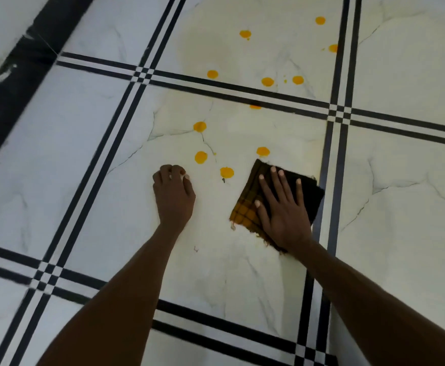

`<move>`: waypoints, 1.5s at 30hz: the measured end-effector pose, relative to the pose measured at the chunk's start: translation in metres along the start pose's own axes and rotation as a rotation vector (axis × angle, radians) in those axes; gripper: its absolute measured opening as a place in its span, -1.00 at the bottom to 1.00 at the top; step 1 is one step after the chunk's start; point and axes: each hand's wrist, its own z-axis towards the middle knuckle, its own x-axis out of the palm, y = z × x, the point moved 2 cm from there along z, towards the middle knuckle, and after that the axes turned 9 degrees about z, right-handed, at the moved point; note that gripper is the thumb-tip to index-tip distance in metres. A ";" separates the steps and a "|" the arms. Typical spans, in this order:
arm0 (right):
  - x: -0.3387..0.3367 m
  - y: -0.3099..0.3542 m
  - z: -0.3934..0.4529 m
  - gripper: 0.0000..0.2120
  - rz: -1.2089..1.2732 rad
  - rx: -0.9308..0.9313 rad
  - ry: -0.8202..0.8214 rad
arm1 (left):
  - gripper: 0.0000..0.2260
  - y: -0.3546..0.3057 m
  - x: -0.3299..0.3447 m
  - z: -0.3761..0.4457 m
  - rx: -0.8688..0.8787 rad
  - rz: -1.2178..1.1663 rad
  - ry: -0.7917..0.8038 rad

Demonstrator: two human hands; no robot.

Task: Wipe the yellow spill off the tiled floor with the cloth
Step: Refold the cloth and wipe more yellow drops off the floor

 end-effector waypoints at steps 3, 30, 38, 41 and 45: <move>-0.003 -0.008 0.069 -0.39 -0.001 0.061 -0.077 | -0.67 0.019 0.013 0.010 0.003 0.103 -0.048; -0.012 0.020 0.034 -0.37 -0.060 -0.483 0.276 | -0.54 0.020 0.014 0.016 -0.075 0.081 0.020; 0.003 0.071 0.252 -0.37 -0.083 -0.182 0.030 | -0.52 0.023 0.022 0.016 -0.108 0.068 0.001; 0.016 0.104 0.212 -0.39 -0.066 -0.397 0.107 | -0.50 0.024 0.019 0.016 -0.155 0.091 -0.013; 0.004 0.057 0.083 -0.37 -0.095 -0.636 0.303 | -0.48 0.023 0.016 0.016 -0.166 0.097 0.004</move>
